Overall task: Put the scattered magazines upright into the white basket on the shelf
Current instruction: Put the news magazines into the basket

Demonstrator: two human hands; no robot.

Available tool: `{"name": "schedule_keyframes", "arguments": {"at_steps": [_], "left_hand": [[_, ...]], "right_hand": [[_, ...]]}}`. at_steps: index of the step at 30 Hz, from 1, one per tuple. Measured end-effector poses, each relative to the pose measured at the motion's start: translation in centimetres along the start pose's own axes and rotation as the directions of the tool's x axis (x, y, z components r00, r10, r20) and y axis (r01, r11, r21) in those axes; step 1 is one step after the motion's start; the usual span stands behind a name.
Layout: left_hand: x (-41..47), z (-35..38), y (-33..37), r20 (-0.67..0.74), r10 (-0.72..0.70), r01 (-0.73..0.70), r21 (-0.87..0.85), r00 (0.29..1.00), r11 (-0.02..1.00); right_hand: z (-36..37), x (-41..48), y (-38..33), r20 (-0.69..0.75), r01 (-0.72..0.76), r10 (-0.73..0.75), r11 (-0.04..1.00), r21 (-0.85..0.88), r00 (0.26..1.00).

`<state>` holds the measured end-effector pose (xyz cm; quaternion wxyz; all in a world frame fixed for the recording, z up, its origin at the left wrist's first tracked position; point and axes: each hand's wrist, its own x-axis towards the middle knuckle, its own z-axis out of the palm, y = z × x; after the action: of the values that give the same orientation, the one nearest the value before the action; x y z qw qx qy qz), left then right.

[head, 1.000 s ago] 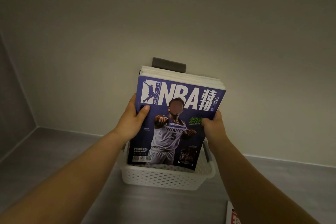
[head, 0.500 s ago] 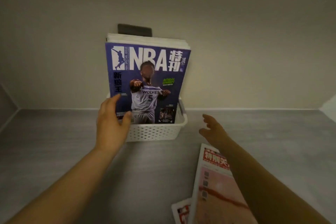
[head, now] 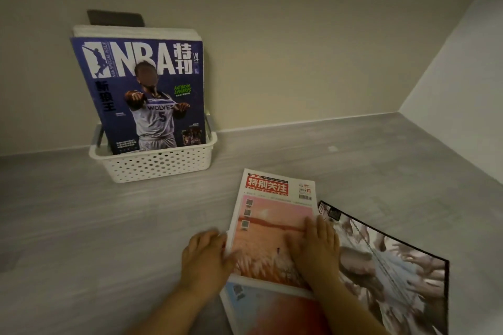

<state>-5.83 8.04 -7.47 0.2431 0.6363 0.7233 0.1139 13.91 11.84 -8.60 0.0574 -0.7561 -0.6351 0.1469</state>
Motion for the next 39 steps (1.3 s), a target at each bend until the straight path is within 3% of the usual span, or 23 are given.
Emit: {"name": "schedule_keyframes", "arguments": {"at_steps": [4, 8, 12, 15, 18, 22, 26, 28, 34, 39], "left_hand": [[0.2, 0.1, 1.1, -0.003, -0.048, 0.048, 0.011, 0.999, 0.999], [0.1, -1.2, 2.6, -0.06, -0.055, 0.037, -0.275, 0.997, 0.961], [-0.4, -1.2, 4.8, 0.159, 0.053, 0.039, -0.521, 0.986, 0.852], [-0.4, -1.9, 4.2, 0.157, 0.024, 0.075, -0.594, 0.987, 0.801], [-1.0, -3.1, 3.3, 0.124, 0.052, 0.06, -0.754, 0.991, 0.655], [-1.3, -4.9, 3.2, -0.001, 0.123, -0.073, -0.814, 0.992, 0.576], [-0.5, -7.7, 1.9, -0.092, 0.145, -0.16, -0.797, 0.985, 0.583], [0.2, -9.2, 0.7, -0.12, 0.127, -0.173, -0.774, 0.985, 0.61], [2.3, -12.7, -2.9, -0.246, -0.07, -0.171, -0.825, 0.967, 0.539], [4.9, -18.4, -5.2, -0.509, -0.163, -0.282, -0.685, 0.845, 0.672]], "right_hand": [[-0.1, 0.0, 0.0, 0.019, 0.025, -0.026, 0.999, 0.023, 0.999], [-0.4, -0.1, 0.0, 0.017, 0.032, -0.033, 0.998, 0.055, 0.999], [-0.9, -0.4, 0.0, 0.028, 0.029, -0.032, 0.993, 0.113, 0.999], [-1.6, -0.3, -0.2, 0.025, 0.001, -0.007, 0.967, 0.254, 1.0], [-2.7, 0.0, -0.7, 0.004, -0.077, 0.091, 0.815, 0.574, 0.996], [-4.7, 1.5, -1.9, 0.055, -0.129, 0.136, 0.625, 0.77, 0.989], [-7.2, 3.2, -4.1, 0.173, -0.158, -0.026, 0.296, 0.942, 0.985], [-8.3, 3.8, -5.5, 0.149, -0.118, -0.137, 0.212, 0.97, 0.979], [-10.2, 5.1, -11.6, 0.077, 0.008, -0.352, 0.234, 0.972, 0.933], [-12.1, 6.2, -18.3, -0.013, 0.126, -0.456, 0.218, 0.968, 0.89]]}}
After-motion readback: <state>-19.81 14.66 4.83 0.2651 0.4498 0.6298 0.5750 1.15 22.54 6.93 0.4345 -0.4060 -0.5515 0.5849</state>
